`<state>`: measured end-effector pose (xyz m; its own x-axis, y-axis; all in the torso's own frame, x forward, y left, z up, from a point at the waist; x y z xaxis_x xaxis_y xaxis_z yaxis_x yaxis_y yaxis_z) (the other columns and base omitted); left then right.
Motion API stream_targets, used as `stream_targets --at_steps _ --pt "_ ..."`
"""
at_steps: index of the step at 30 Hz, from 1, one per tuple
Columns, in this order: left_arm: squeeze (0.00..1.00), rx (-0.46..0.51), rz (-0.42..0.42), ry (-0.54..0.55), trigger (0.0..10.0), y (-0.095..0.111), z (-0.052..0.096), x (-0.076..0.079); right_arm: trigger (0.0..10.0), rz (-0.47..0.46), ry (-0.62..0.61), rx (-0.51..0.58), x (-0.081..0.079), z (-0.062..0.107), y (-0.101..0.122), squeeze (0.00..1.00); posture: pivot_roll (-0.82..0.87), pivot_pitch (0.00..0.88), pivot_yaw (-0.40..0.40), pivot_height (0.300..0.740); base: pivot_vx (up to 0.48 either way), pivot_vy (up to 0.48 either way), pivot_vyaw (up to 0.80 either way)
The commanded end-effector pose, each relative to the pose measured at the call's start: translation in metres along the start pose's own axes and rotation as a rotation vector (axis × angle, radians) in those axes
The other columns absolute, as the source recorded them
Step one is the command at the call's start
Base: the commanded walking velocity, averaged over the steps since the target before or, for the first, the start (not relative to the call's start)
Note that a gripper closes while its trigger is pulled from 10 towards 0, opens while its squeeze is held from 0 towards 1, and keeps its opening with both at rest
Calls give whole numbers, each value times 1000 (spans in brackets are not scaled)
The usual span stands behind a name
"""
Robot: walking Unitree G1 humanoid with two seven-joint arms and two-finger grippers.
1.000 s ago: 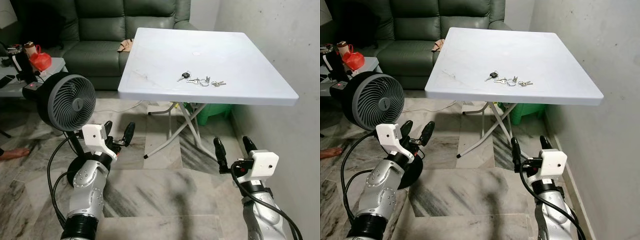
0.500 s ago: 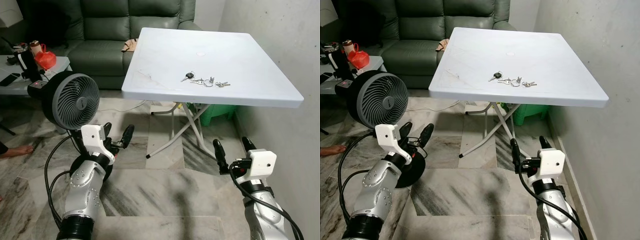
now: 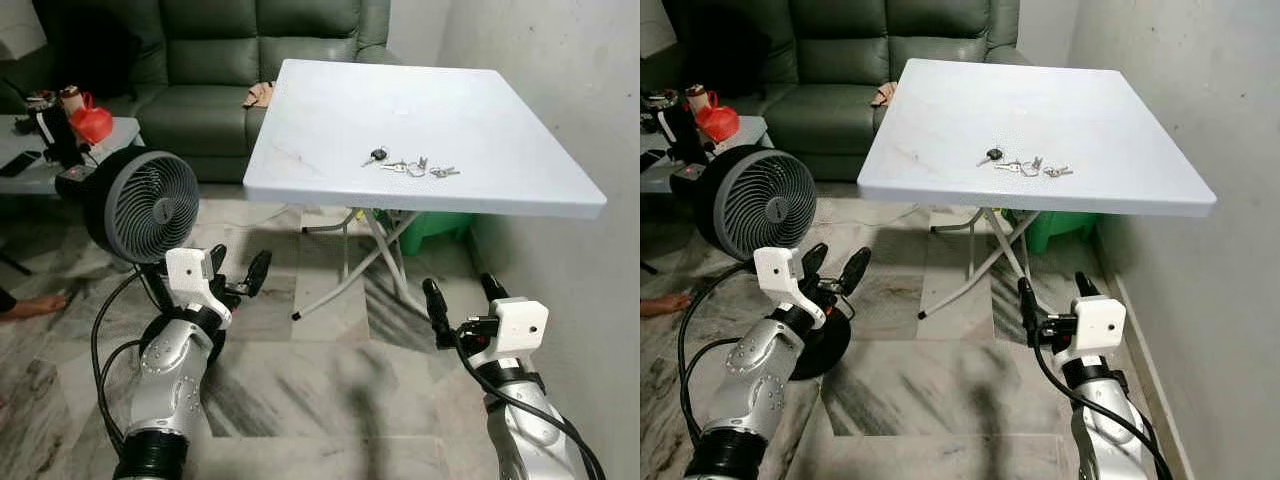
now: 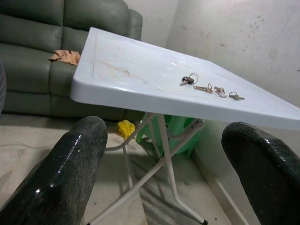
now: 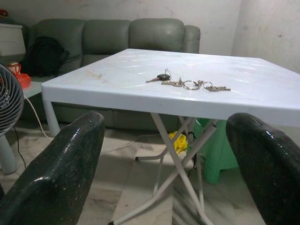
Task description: Hang keys on a hook
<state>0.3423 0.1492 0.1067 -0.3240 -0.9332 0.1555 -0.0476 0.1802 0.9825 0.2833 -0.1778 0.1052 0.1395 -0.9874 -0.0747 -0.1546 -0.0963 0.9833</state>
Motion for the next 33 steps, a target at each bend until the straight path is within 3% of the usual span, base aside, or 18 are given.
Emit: stream_targets --at_steps 1,33 --pt "0 9 -16 -18 10000 7 -5 1 10000 5 -1 1 0 -3 1 0 -46 17 0 711 428 0 0" --pt "0 13 -11 -28 10000 6 -8 7 10000 32 18 -5 2 -3 3 0 -48 10 -13 711 476 0 0"
Point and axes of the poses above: a point about 5 cm out from each wrist's last joint towards the gripper, its own z axis pointing back from the gripper into the wrist, its own y axis along the axis of the wrist's last joint, x = y × z, the point moved 3 cm from there along -z, pointing out of the wrist towards the gripper, and after that the axes turned 5 degrees about -z, right-handed, at the moved point
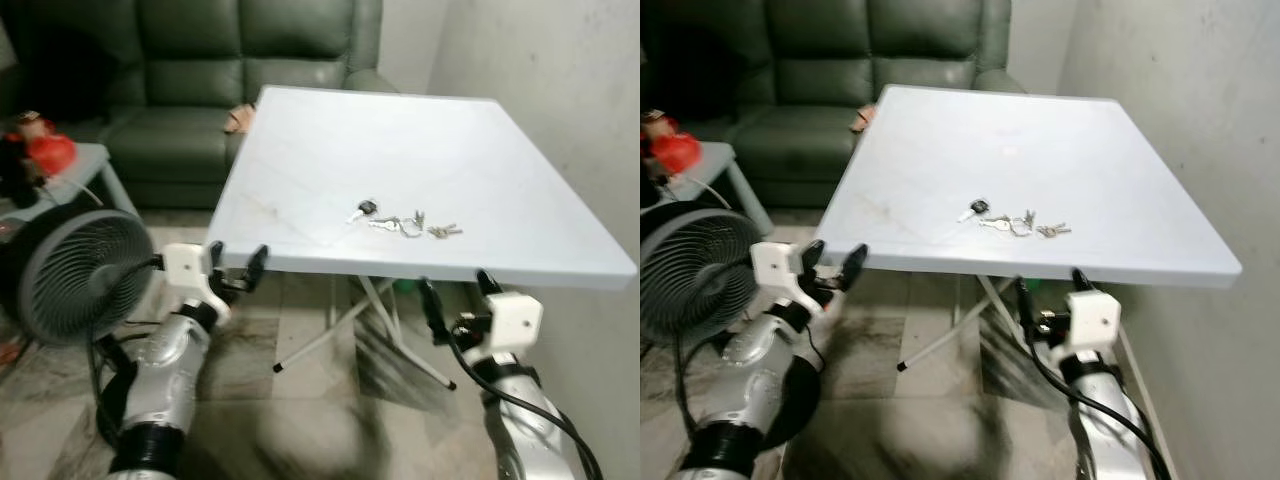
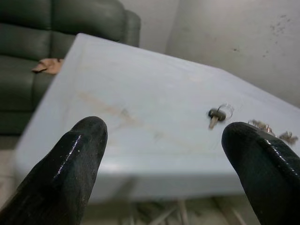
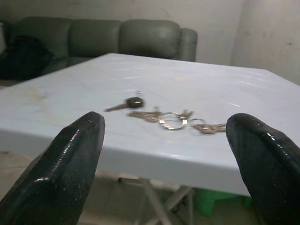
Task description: Hang keys on a hook
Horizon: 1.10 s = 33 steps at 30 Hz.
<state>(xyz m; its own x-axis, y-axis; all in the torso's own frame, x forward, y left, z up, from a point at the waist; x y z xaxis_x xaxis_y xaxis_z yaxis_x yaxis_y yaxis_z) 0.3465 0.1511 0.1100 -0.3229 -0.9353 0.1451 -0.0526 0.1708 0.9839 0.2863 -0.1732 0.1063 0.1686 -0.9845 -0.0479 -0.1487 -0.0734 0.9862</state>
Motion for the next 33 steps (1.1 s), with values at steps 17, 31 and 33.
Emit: stream_targets --at_steps 17,31,33 --pt "0 17 4 -15 10000 1 -4 10 10000 22 19 -2 4 -2 2 0 -41 0 -29 711 444 0 0" --pt "0 13 -49 -37 10000 -2 -5 22 10000 151 227 -75 5 -10 1 0 -37 12 -50 711 0 0 0" --pt "0 17 -43 -51 10000 -2 -4 24 10000 168 247 -82 6 -11 1 0 -37 12 -50 711 0 0 0"
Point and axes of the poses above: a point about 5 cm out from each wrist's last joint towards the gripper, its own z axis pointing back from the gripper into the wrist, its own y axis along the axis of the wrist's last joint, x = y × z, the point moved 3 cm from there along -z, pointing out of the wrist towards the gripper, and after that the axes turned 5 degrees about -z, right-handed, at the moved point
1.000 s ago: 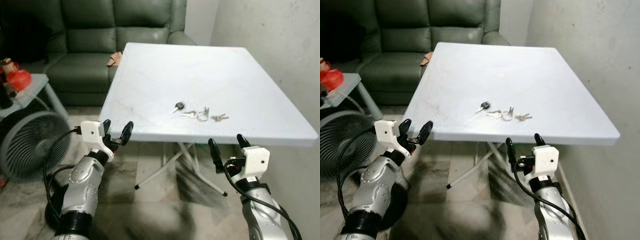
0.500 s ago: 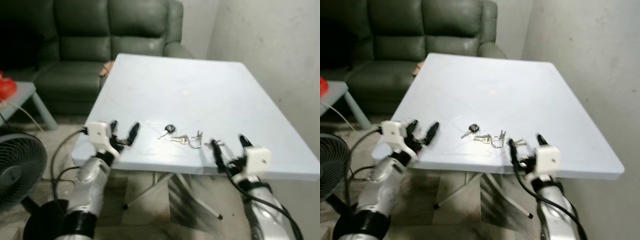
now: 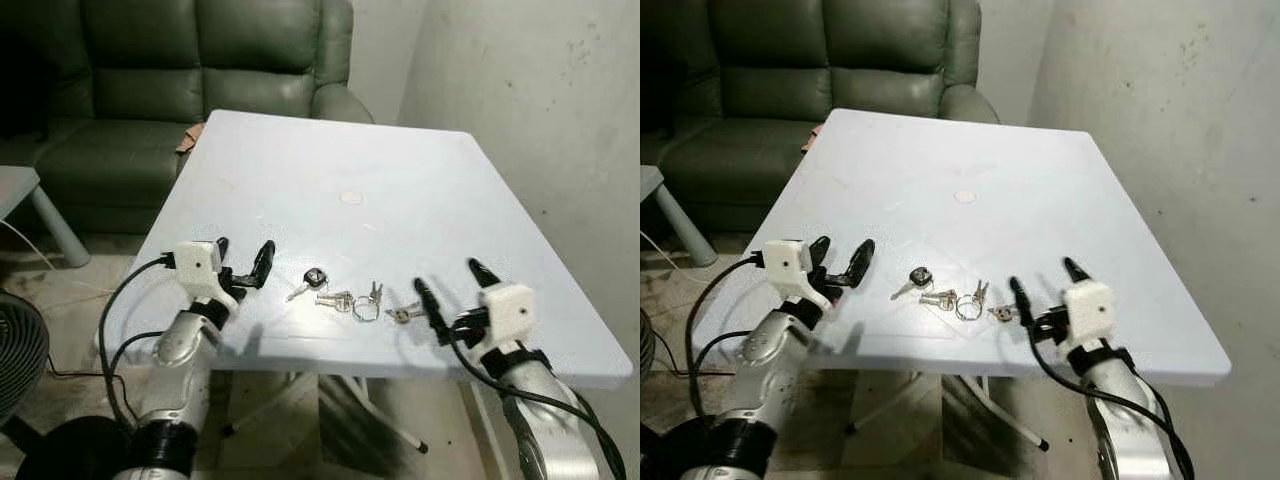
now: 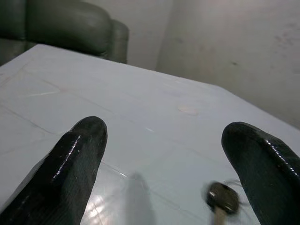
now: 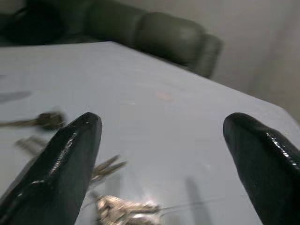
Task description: Hang keys on a hook
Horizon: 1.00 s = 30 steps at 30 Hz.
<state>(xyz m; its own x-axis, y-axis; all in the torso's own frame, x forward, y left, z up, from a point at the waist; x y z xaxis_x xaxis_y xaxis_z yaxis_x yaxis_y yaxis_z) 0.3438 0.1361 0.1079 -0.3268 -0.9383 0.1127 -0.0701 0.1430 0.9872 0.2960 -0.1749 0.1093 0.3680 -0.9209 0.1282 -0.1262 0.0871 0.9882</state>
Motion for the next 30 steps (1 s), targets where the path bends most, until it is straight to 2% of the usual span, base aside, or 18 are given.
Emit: stream_targets --at_steps 1,7,10,13,15,20,21,22,23,24,25,26,27,30 --pt "0 -3 -25 -64 10000 0 -1 14 10000 44 44 -28 5 -4 0 0 -31 14 -57 711 0 0 0" --pt "0 -35 -36 -136 10000 -11 6 30 10000 69 119 -57 4 -9 -2 0 -25 19 -63 711 0 0 0" --pt "0 -56 -33 -199 10000 -18 13 45 10000 78 186 -78 0 -13 -4 0 -21 24 -67 711 0 0 0" --pt "0 -64 -31 -220 10000 -20 16 50 10000 82 207 -87 -1 -14 -6 0 -19 33 -67 711 0 0 0" --pt "0 -79 -28 -269 10000 -24 23 62 10000 95 239 -112 -2 -16 -12 0 -17 45 -70 711 0 0 0" --pt "0 -90 -26 -294 10000 -26 27 67 9843 96 257 -140 -1 -17 -20 0 -15 56 -70 711 0 0 0" --pt "0 -91 -25 -298 10000 -25 27 68 7961 91 254 -144 0 -17 -22 0 -12 64 -70 711 0 0 0" --pt "0 -90 -27 -303 10000 -25 28 69 7765 91 251 -154 1 -17 -25 0 -12 64 -70 711 0 0 0" --pt "0 -91 -29 -309 10000 -25 29 71 5098 93 253 -165 2 -17 -28 0 -12 64 -70 711 0 0 0" --pt "0 -92 -28 -311 10000 -25 29 71 3647 96 257 -174 3 -17 -31 0 -12 64 -70 711 0 0 0" --pt "0 -92 -28 -311 10000 -25 29 71 3647 96 257 -174 3 -17 -31 0 -12 64 -70 711 0 0 0" --pt "0 -94 -28 -311 10000 -24 29 71 1608 96 252 -178 4 -17 -33 0 -12 64 -70 711 0 0 0" --pt "0 -95 -29 -312 10000 -24 28 71 0 92 255 -184 5 -17 -35 0 -12 64 -70 711 0 0 0" --pt "0 -95 -28 -313 10000 -23 27 72 0 97 256 -191 6 -17 -37 0 -12 64 -70 711 0 0 0"
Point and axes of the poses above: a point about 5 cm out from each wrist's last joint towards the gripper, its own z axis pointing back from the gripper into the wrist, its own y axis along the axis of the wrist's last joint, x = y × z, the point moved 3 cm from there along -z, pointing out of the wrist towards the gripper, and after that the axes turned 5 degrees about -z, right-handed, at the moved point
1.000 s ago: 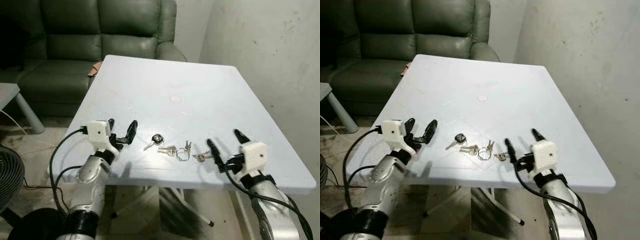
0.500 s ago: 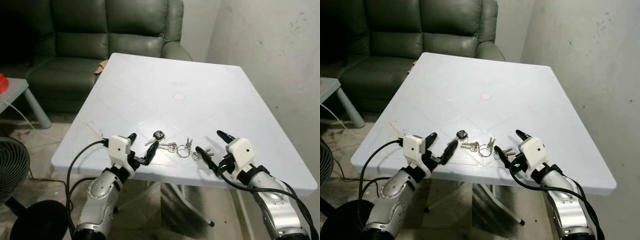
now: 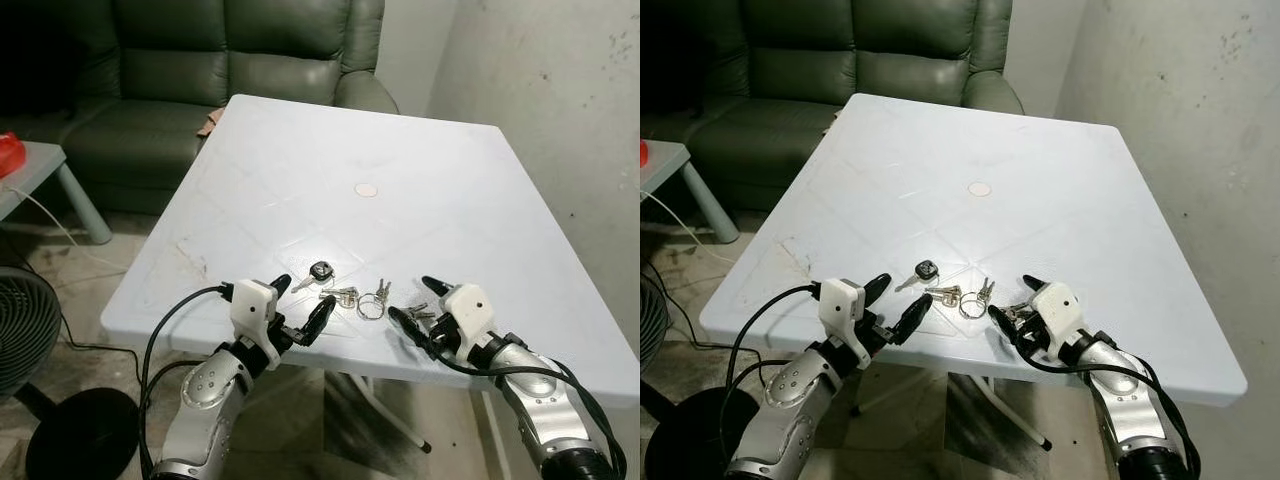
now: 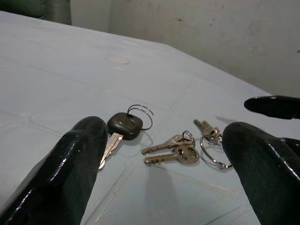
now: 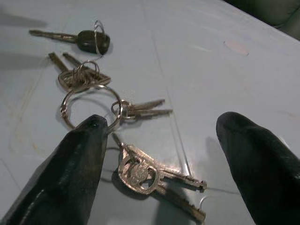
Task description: Hang keys on a hook
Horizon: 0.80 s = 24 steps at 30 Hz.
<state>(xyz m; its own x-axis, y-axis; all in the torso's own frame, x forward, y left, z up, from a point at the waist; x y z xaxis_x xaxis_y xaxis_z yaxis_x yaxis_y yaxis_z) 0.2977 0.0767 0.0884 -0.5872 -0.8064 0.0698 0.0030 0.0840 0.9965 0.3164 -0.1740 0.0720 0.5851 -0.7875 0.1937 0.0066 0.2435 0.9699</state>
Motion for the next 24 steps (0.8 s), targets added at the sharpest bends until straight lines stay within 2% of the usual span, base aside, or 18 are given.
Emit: stream_targets --at_steps 1,20,21,24 --pt "0 -4 -10 -17 10000 2 -1 3 0 22 4 -3 4 0 2 0 -12 64 -70 711 0 0 0" --pt "0 -2 -13 -11 10000 5 -2 2 0 41 34 -1 4 -1 -5 0 2 56 -73 711 0 0 0" --pt "0 -2 -14 -10 10000 5 -2 2 431 43 34 -2 4 -1 -5 0 2 56 -73 711 0 0 0" --pt "0 -1 -17 -8 10000 5 -3 1 0 46 37 -4 5 -1 -5 0 3 51 -74 711 0 0 0"
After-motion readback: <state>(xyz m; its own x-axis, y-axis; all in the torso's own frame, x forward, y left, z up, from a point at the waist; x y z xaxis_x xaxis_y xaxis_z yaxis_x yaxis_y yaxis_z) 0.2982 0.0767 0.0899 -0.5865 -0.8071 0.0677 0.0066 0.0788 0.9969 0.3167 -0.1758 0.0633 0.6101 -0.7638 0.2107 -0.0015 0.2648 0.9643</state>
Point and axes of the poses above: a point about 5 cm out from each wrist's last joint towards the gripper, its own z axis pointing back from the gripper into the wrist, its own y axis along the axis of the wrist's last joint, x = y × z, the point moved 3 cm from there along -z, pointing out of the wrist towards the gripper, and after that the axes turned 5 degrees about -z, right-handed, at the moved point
